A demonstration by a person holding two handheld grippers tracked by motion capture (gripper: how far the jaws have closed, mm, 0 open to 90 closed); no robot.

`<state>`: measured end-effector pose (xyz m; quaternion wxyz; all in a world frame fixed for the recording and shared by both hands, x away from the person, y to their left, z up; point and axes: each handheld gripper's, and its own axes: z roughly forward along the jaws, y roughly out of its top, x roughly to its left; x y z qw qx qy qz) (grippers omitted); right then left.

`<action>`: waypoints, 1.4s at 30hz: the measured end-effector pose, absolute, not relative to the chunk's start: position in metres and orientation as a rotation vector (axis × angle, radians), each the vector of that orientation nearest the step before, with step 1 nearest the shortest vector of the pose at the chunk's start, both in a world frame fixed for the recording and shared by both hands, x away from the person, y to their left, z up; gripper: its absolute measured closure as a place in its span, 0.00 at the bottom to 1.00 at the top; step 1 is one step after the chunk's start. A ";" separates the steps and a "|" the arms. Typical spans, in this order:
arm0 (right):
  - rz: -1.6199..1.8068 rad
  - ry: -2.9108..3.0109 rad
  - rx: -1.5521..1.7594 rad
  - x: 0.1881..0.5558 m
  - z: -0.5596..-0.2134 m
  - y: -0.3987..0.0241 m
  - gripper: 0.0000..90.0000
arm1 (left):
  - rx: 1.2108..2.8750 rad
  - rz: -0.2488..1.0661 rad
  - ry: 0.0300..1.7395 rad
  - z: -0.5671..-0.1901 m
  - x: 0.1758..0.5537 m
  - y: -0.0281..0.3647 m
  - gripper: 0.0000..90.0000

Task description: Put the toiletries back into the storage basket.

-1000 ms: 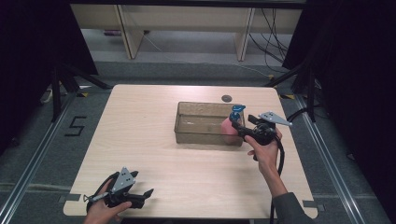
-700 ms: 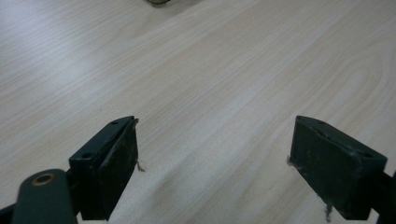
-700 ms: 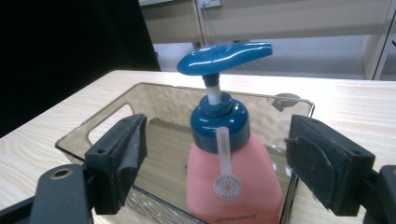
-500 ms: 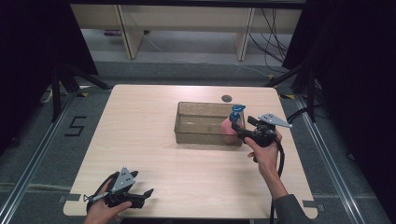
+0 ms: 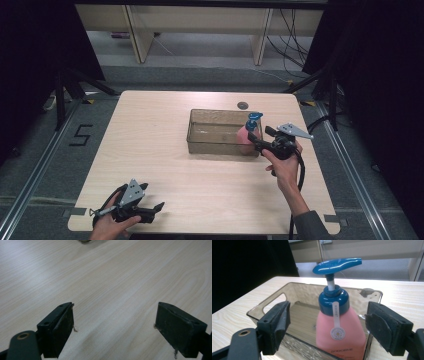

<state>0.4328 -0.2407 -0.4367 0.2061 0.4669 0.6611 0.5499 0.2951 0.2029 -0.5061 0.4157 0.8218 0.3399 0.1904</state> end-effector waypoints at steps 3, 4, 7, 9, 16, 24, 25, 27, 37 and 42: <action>1.503 1.862 1.287 0.433 -0.436 -0.242 0.23 | 2.104 0.492 0.841 -0.505 0.295 0.205 0.17; 1.501 1.858 1.292 0.432 -0.436 -0.242 0.23 | 2.100 0.496 0.847 -0.505 0.295 0.205 0.17; 1.514 1.854 1.271 0.431 -0.436 -0.242 0.23 | 2.107 0.492 0.840 -0.505 0.295 0.205 0.17; 1.513 1.865 1.290 0.430 -0.435 -0.241 0.23 | 2.104 0.492 0.840 -0.505 0.295 0.205 0.17; 1.485 1.869 1.253 0.428 -0.435 -0.241 0.22 | 2.067 0.480 0.857 -0.506 0.295 0.203 0.17; 1.511 1.873 1.251 0.424 -0.433 -0.239 0.22 | 2.082 0.481 0.847 -0.506 0.295 0.204 0.17; 1.496 1.884 1.253 0.423 -0.433 -0.240 0.22 | 2.104 0.491 0.839 -0.505 0.295 0.205 0.17; 1.521 1.872 1.260 0.421 -0.433 -0.238 0.22 | 2.089 0.494 0.846 -0.506 0.295 0.204 0.17; 1.528 1.882 1.287 0.411 -0.437 -0.237 0.22 | 2.108 0.502 0.833 -0.505 0.297 0.206 0.17; 1.518 1.892 1.246 0.408 -0.437 -0.239 0.22 | 2.096 0.502 0.840 -0.505 0.297 0.205 0.17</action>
